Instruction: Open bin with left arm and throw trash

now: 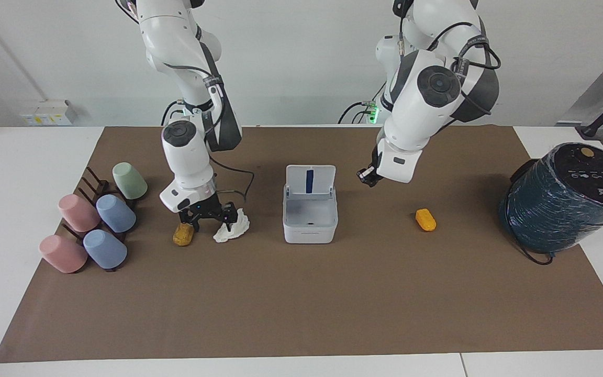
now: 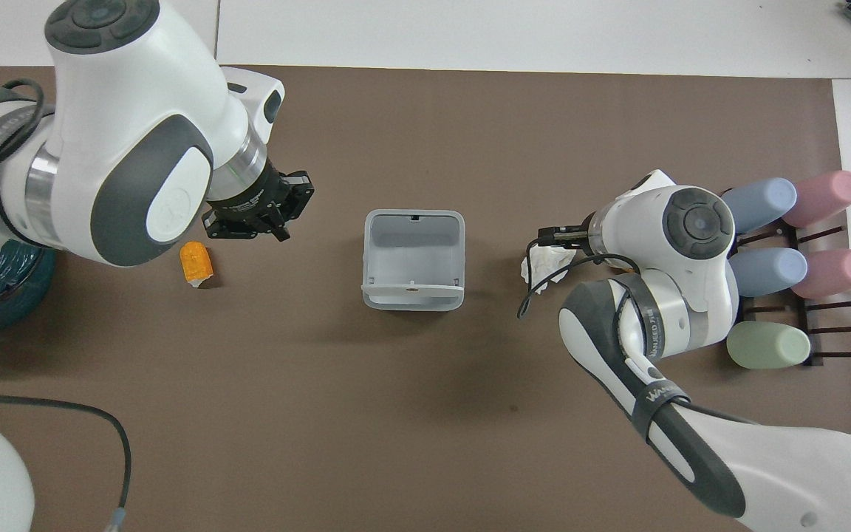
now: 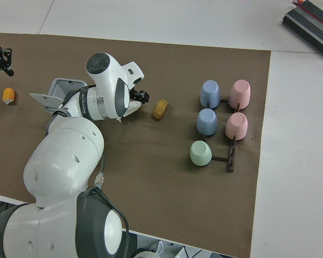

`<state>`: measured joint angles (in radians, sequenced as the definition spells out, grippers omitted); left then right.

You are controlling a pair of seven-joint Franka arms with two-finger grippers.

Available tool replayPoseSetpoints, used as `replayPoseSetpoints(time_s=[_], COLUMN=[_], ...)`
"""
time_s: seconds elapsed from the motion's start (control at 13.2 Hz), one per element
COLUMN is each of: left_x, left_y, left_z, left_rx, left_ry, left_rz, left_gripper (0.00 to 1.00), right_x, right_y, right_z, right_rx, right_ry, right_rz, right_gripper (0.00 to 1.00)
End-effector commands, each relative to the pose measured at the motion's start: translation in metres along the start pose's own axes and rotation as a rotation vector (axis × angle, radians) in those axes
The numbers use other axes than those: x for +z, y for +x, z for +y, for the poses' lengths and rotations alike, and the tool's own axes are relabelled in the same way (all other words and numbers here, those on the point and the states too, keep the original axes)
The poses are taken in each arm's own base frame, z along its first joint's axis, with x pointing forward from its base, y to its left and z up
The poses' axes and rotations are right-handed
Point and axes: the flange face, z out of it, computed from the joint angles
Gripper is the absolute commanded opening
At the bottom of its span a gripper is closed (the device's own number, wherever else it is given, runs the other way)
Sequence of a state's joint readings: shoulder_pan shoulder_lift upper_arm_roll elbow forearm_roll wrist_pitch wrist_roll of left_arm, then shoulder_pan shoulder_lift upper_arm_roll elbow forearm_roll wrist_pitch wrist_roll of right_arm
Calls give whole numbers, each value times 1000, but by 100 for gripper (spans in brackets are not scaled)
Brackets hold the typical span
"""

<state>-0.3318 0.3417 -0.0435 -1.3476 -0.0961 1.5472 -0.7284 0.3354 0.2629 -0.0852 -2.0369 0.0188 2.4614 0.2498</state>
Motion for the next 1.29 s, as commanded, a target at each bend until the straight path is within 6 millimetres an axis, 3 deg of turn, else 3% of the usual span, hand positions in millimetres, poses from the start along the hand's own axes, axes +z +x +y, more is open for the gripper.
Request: replayPoseSetpoints(time_s=[0.0,0.08,0.15,0.23,0.3,0.38,0.45,0.53,0.68,0.98,1.21], left_x=[-17,-24,-28,-30,-23,-14,-6,5,27,74,103], left_y=[19,28,40,53,61,68,69,69,68,68,61], left_z=[-38,-52,-67,-85,-101,-115,-122,-126,-139,-165,-173], left_rx=[69,104,149,207,259,272,272,270,264,278,280], left_ry=[25,11,1,-20,-27,-33,-41,-46,-57,-59,-34], left_rz=[14,29,44,68,84,103,127,148,190,235,226], left_gripper=[2,21,33,41,48,54,63,70,71,70,70], right_x=[13,20,27,34,36,37,36,36,21,-79,-122], right_y=[-14,-19,-23,-26,-26,-26,-27,-26,-16,35,55], right_z=[-1,-5,-15,-15,-15,-15,-16,-17,-14,-23,-52], right_rx=[5,7,-5,-6,-9,-3,10,20,25,90,165], right_ry=[10,10,15,14,13,13,13,13,12,24,163], right_rz=[-19,-21,-12,-12,-13,-13,-13,-13,-15,-13,10], right_gripper=[100,100,100,88,42,7,0,0,0,0,0])
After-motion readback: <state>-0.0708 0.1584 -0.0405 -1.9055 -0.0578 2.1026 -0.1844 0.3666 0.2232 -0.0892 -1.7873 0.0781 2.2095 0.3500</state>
